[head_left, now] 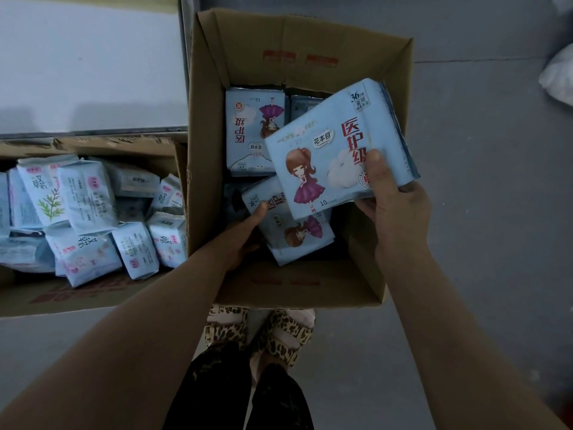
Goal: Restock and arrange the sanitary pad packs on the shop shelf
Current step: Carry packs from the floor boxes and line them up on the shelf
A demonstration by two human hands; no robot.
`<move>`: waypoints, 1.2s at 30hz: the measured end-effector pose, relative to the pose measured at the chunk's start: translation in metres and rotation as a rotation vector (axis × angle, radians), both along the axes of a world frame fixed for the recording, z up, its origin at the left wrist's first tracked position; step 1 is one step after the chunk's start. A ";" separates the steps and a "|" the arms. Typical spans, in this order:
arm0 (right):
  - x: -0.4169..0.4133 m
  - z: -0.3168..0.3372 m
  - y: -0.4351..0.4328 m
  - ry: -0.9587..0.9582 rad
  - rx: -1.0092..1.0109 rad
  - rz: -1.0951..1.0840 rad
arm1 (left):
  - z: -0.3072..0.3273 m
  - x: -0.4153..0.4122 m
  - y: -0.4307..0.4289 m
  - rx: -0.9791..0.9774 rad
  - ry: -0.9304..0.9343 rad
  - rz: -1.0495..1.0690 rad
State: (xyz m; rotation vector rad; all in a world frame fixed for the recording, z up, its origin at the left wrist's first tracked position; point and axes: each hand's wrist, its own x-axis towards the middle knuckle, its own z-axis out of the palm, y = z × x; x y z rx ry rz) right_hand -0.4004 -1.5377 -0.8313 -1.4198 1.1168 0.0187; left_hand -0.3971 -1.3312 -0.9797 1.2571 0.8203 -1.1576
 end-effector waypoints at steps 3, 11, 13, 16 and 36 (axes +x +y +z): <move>-0.003 0.002 -0.001 -0.004 0.028 -0.017 | -0.002 -0.001 0.001 -0.013 -0.006 -0.002; -0.009 0.001 -0.003 -0.035 0.060 -0.021 | -0.003 0.000 0.000 -0.078 -0.035 0.095; -0.010 0.000 -0.004 -0.039 0.058 -0.025 | -0.004 -0.002 0.001 -0.108 -0.041 0.103; -0.011 -0.002 -0.007 -0.043 0.053 -0.030 | -0.004 -0.005 -0.002 -0.132 -0.053 0.102; -0.019 0.079 -0.009 -0.002 0.214 -0.228 | 0.115 0.016 -0.015 0.122 -0.020 0.055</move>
